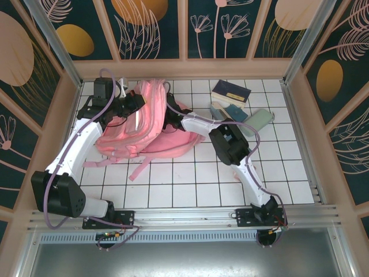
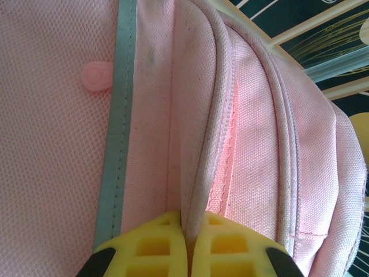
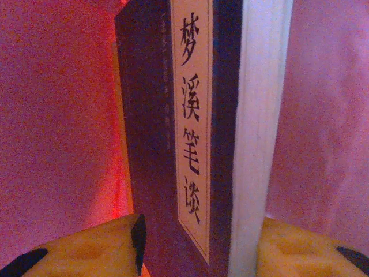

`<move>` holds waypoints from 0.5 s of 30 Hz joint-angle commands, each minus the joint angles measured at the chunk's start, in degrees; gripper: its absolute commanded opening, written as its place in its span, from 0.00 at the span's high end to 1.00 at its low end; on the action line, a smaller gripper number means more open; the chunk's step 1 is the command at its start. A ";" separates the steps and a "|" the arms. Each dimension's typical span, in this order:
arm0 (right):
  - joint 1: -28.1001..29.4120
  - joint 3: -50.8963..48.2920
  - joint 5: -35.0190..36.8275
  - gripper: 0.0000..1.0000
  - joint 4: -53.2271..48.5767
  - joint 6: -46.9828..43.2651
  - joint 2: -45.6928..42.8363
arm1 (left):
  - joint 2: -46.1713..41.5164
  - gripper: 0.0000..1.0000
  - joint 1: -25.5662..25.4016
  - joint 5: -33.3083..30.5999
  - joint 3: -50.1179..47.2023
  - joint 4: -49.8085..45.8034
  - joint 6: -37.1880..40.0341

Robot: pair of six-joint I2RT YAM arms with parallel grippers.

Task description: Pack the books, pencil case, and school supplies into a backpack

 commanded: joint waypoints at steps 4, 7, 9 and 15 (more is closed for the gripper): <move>-0.16 -2.99 -1.25 0.87 -0.58 -1.71 -4.23 | -1.01 1.00 0.27 2.35 1.62 5.83 1.20; 0.18 -3.69 -3.40 1.00 2.01 0.03 -3.43 | -0.95 1.00 0.26 2.61 1.58 5.99 0.89; 0.64 -2.61 -4.51 1.00 2.78 0.69 -2.13 | -0.80 1.00 0.26 2.75 1.36 6.18 0.69; 1.82 6.66 -7.37 1.00 -1.48 0.27 4.49 | -1.11 1.00 0.25 2.24 0.81 6.31 0.78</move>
